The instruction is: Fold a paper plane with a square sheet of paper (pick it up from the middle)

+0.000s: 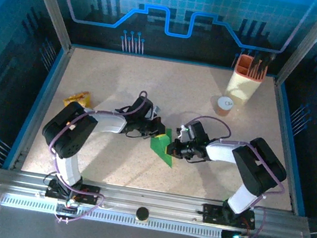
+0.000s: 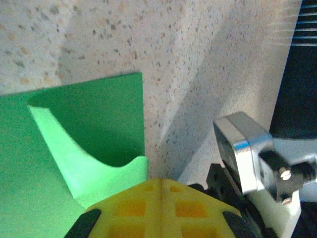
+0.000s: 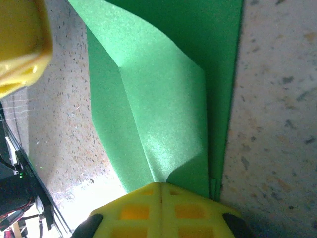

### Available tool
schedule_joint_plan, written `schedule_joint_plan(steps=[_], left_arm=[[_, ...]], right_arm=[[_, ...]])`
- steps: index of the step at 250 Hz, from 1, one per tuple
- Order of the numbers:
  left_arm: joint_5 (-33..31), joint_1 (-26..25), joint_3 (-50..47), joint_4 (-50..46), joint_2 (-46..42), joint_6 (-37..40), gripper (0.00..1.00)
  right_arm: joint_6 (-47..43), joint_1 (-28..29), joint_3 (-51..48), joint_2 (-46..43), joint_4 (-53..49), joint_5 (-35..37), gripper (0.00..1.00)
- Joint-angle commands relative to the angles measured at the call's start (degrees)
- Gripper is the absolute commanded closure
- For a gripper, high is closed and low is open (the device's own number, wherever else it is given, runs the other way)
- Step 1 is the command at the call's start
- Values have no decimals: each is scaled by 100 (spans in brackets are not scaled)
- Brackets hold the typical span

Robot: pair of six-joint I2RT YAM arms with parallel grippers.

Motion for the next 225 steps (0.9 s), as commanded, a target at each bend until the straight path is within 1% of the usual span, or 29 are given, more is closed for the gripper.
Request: schedule_joint_plan(steps=[1,71,90,111,133,154,194,225], left_arm=[[366,-92,-247,-23,37,166,100],[593,-143,-210,549,282,103,100],[591,-142,-61,273,421,199,100],[502,-143,-91,246,530,162,100],[499,-89,-3,139,757,286,100],[368,33,30,33,861,444,100],[174,446,100,-206,881,606,100],[246,762,131,-156,998,627,100]], right_arm=[[-196,-83,-197,50,-768,115,100],[-144,-81,-200,111,-692,115,100],[-130,-86,-214,131,-675,125,100],[-108,-84,-215,166,-647,104,100],[-70,-84,-240,158,-593,127,100],[-61,-83,-268,140,-594,126,100],[-64,-88,-318,127,-579,144,100],[-67,-87,-346,156,-537,117,100]])
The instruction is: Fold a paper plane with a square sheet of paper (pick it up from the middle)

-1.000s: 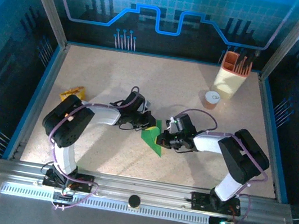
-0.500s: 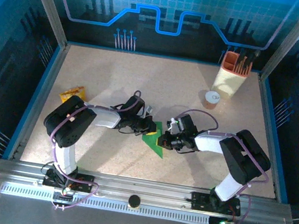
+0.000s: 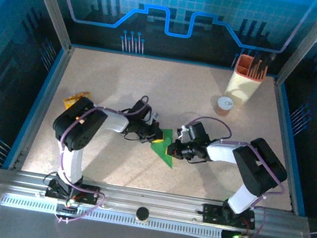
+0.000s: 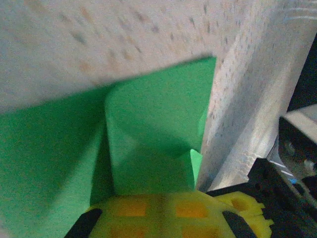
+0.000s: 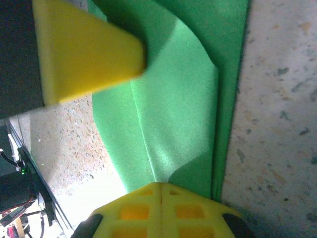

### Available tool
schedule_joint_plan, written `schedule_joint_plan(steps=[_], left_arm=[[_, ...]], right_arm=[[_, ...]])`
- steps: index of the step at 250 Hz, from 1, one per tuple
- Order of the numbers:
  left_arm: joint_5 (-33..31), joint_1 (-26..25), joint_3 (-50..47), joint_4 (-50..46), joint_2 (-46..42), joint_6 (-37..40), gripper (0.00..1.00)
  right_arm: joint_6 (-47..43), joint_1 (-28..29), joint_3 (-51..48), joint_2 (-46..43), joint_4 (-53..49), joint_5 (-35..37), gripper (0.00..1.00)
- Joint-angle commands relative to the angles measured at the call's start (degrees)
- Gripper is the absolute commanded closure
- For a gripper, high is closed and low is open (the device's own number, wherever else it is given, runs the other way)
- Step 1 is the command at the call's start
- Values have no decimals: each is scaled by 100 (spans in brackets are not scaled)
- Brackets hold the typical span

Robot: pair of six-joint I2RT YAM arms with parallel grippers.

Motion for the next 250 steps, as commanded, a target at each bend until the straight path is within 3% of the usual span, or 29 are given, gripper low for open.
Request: schedule_joint_plan(steps=[1,165,250], left_arm=[[-369,450,97,-227,254,231,100],[-798,833,813,-1295,157,379,100],[-704,396,373,-981,-894,128,100]], right_arm=[[-52,-50,-274,166,-621,199,100],[-245,-56,-227,209,-725,45,100],[-207,-99,-173,95,-789,109,100]])
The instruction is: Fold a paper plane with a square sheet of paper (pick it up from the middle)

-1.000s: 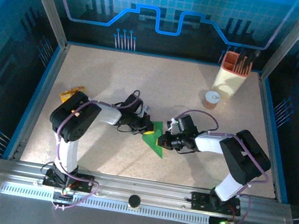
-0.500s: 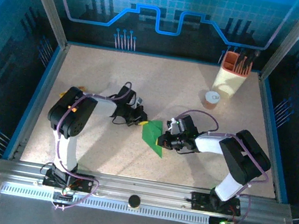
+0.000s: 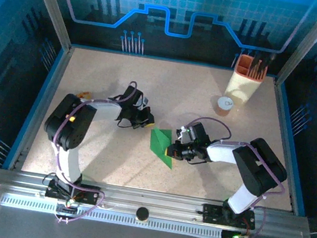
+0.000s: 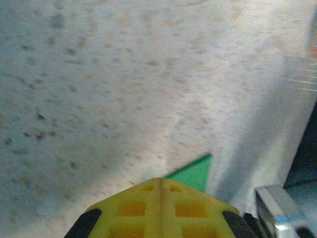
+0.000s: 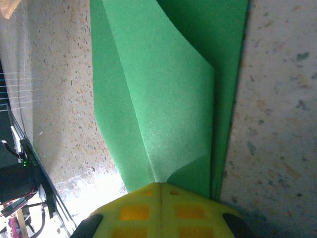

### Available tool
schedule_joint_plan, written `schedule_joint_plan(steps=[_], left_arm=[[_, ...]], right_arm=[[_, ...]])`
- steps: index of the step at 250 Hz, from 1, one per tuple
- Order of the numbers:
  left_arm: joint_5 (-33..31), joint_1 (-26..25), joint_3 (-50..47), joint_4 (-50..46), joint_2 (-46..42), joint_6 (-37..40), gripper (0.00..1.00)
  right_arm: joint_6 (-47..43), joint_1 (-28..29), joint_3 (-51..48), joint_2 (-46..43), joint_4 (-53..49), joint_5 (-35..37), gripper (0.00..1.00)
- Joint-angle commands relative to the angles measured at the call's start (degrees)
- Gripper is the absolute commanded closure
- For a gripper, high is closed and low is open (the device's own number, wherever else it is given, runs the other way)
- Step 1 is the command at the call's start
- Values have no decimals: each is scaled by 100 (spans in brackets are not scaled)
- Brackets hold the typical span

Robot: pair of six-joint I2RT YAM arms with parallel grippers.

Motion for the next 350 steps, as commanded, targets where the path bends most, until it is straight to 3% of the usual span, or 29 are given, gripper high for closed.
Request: schedule_joint_plan(steps=[1,69,161,213,263,350], left_arm=[[2,-279,-221,129,-443,-121,100],[56,-810,-341,399,142,-179,100],[-277,-801,-377,223,580,76,99],[-317,-801,-472,200,523,112,99],[-369,-801,-461,186,513,103,100],[-494,-782,-443,82,582,86,100]], right_arm=[[-91,-93,-108,94,-815,261,100],[-14,-103,-33,79,-755,189,100],[181,191,728,-329,-733,161,97],[404,385,1095,351,-395,564,98],[530,417,731,772,-59,559,98],[195,435,-151,-359,-459,486,96]])
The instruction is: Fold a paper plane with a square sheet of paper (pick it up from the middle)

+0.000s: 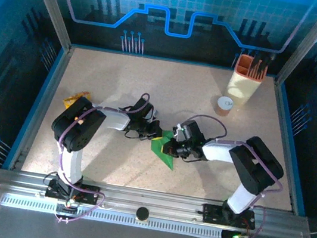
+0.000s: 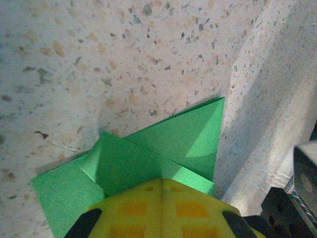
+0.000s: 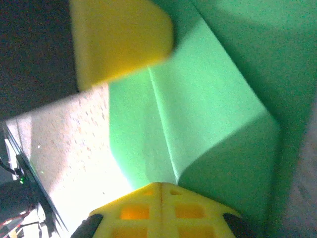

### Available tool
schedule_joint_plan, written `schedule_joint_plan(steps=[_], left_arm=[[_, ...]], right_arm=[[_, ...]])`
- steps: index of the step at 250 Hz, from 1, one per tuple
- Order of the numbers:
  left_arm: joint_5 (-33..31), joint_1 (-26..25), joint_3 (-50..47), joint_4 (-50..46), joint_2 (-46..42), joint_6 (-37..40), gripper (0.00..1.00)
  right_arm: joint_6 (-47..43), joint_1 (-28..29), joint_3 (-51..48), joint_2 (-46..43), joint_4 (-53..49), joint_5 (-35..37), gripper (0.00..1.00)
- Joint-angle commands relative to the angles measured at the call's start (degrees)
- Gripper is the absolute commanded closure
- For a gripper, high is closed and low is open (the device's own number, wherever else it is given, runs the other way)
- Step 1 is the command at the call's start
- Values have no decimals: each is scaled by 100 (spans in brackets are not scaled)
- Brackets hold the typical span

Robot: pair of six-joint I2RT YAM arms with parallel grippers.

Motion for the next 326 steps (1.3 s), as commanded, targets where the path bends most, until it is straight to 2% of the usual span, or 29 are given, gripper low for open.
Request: schedule_joint_plan(steps=[1,57,102,142,156,197,236,261,326], left_arm=[[-465,17,-122,-401,240,77,100],[-462,21,-116,-432,237,77,100],[-435,25,-119,-443,201,43,100],[-371,25,-105,-451,149,-58,100],[-332,25,-89,-459,156,-111,100],[-260,25,-76,-407,160,-256,100],[-224,25,-59,-424,158,-265,100],[-223,25,-53,-424,158,-276,100],[-252,25,-46,-514,123,-200,100]], right_arm=[[-193,76,-331,-361,-547,17,96],[-221,68,-927,-1078,-719,6,95],[-144,49,-1121,-1973,-1075,41,92],[285,66,-1042,-2598,-1526,289,69],[453,75,-1006,-2613,-1620,304,65],[960,141,-1000,-2380,-1591,285,63],[1483,320,-1261,-2358,-1077,327,61],[1511,337,-1278,-2303,-1044,308,58],[1792,497,-1373,-1998,-841,389,58]])
